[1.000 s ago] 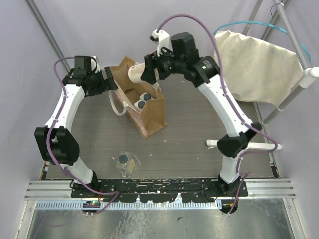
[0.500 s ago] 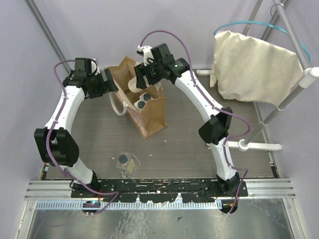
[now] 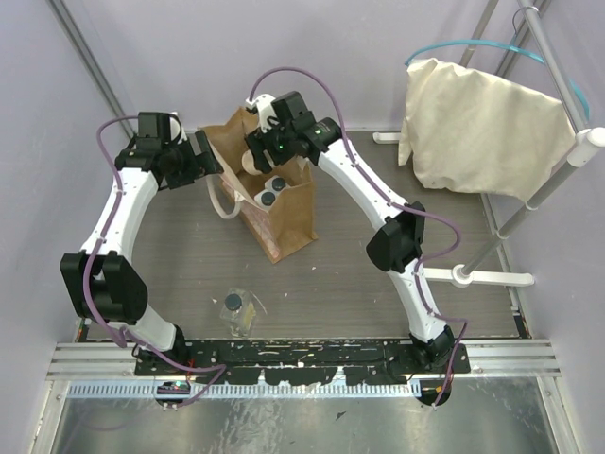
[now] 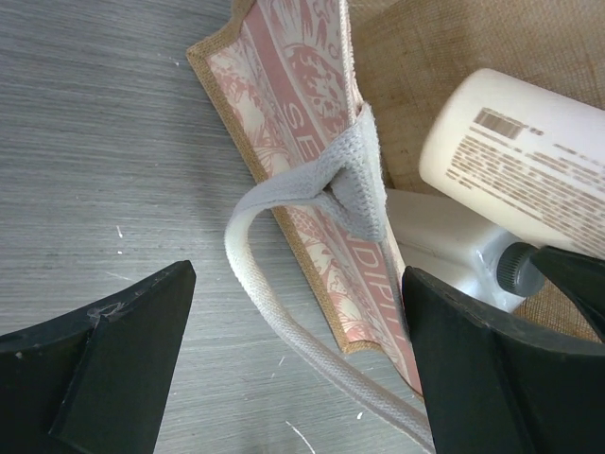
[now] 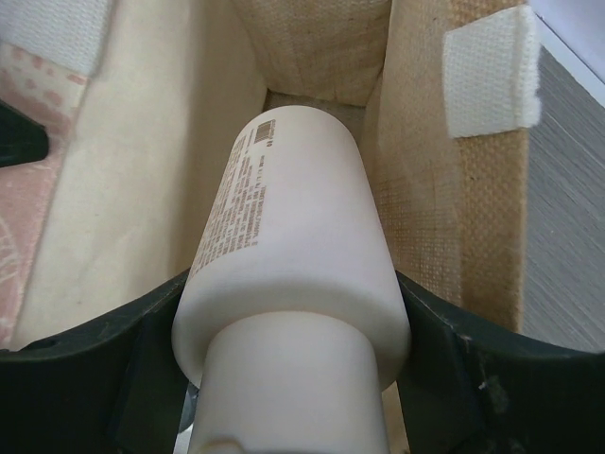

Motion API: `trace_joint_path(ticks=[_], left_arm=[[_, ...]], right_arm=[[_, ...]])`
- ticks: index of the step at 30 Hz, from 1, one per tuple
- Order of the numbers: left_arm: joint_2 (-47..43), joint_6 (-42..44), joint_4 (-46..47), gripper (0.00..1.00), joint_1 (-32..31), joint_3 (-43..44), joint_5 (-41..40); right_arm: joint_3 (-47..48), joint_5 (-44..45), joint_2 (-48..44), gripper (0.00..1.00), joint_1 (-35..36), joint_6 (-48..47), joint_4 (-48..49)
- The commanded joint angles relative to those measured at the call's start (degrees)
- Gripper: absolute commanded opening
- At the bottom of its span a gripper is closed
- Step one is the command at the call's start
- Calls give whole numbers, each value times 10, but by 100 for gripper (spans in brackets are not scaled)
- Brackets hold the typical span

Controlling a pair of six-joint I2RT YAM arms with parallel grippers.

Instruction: Place the personal care products into the canvas bag

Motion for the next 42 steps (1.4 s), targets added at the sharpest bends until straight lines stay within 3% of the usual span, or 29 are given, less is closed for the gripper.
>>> trace_joint_path(ticks=[1,21,29,42], left_arm=[[-19,-6,15,98,2,-17,5],[-11,-9,10,98,3,-20,11],[-3,-9,7,98,2,-15,16],[11,-10,5,98,3,1,15]], right_arm=[[41,48,-8,1,13,-51,65],[-47,114,-14,1,15,-101,-45],[-26,116,16,2,15,-100,-41],[-26,113,52,38,15,-85,39]])
